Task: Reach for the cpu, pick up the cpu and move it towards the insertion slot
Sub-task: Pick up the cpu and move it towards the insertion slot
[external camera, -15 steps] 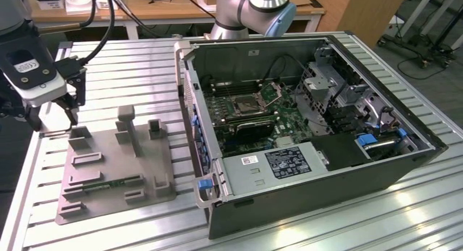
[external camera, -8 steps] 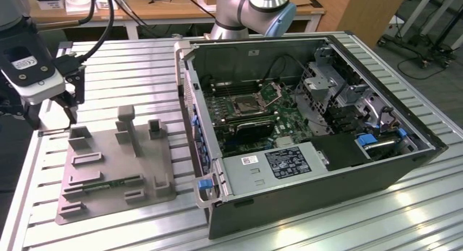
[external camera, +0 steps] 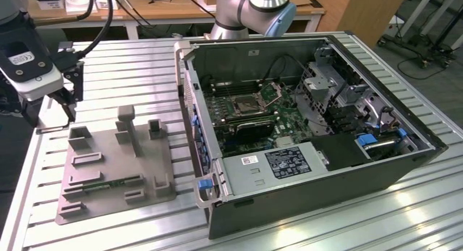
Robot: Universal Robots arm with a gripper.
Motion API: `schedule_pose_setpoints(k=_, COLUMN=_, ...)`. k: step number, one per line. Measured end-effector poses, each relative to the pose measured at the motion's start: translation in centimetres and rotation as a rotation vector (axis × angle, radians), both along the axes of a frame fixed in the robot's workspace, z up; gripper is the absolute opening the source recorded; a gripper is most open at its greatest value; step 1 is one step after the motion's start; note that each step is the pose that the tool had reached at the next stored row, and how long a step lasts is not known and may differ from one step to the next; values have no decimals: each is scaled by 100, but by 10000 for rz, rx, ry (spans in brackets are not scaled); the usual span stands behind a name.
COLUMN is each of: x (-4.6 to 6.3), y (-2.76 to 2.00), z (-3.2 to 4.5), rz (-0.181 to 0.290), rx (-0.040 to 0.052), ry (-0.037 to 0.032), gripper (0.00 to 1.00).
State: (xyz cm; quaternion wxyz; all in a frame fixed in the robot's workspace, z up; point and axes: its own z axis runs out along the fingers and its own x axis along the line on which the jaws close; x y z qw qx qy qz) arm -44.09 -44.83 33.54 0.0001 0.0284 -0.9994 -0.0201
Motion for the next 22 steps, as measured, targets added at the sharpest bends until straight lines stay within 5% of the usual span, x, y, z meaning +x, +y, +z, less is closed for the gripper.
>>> schedule_pose_setpoints(k=22, x=0, y=0, z=154, rz=0, rx=1, ry=-2, gripper=55)
